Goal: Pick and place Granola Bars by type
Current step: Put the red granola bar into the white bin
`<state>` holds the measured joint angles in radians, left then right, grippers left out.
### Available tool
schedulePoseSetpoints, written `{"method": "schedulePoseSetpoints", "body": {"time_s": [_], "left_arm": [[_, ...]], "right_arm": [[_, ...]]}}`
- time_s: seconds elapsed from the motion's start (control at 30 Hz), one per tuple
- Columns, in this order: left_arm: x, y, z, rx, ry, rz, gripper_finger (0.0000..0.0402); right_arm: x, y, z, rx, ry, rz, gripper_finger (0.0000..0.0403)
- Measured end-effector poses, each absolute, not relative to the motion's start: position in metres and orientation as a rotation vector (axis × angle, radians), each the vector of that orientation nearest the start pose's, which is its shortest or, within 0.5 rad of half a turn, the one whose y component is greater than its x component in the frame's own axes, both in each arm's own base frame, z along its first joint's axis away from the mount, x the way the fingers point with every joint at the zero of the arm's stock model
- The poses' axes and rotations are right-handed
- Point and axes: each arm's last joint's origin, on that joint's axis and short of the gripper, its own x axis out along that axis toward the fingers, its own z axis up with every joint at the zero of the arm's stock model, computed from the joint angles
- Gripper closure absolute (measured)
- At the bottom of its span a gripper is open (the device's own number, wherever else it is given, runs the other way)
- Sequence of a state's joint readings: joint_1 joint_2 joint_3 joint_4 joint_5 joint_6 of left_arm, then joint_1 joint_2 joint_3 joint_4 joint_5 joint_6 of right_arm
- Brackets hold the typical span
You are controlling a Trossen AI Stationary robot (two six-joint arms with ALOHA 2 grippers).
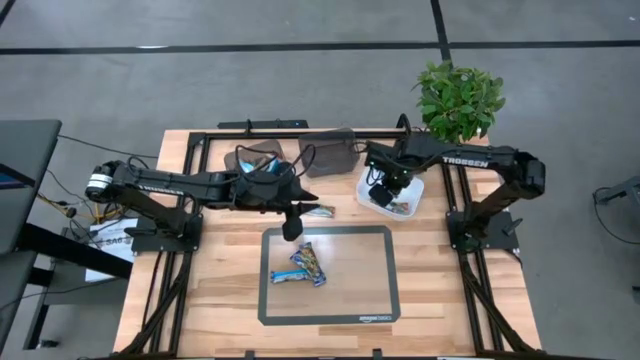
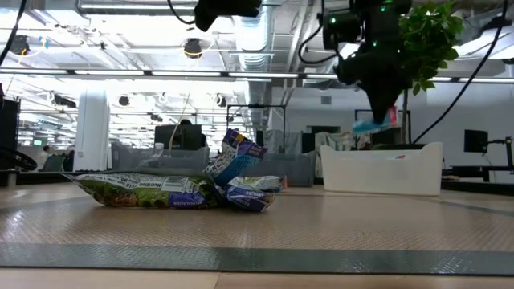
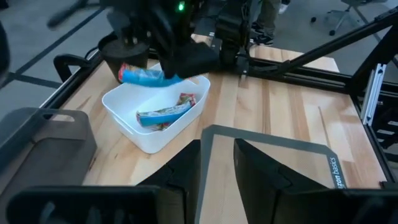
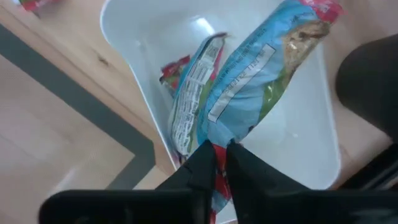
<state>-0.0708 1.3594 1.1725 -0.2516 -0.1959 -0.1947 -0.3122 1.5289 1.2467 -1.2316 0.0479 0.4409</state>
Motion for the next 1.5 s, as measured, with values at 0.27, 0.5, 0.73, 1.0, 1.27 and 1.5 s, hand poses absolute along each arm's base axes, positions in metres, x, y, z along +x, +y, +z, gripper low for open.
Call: {"method": "schedulePoseSetpoints", "body": {"time_s": [0.27, 0.5, 0.73, 1.0, 1.27, 1.5], "left_arm": [[0.303, -0.016, 0.334, -0.132, 0.429, 0.166, 0.0315], [0.3, -0.015, 0.328, -0.197, 0.485, 0.218, 0.0315], [0.29, -0.002, 0.314, -0.463, 0.567, 0.486, 0.0315], [0.275, 0.006, 0.3, -0.568, 0.703, 0.666, 0.0315], [0.27, 0.006, 0.297, -0.549, 0.768, 0.671, 0.0315], [0.268, 0.005, 0.295, -0.589, 0.79, 0.678, 0.0315]], "right_arm": [[0.265, -0.084, 0.251, 0.565, 1.386, -0.575, 0.0261], [0.298, -0.076, 0.26, 0.481, 1.107, -0.328, 0.0201], [0.317, -0.057, 0.258, 0.269, 1.029, -0.143, 0.0196], [0.351, -0.05, 0.228, 0.132, 1.085, -0.045, 0.0214], [0.382, -0.062, 0.191, 0.08, 1.179, -0.004, 0.0226], [0.403, -0.066, 0.173, 0.013, 1.198, 0.045, 0.0226]]}}
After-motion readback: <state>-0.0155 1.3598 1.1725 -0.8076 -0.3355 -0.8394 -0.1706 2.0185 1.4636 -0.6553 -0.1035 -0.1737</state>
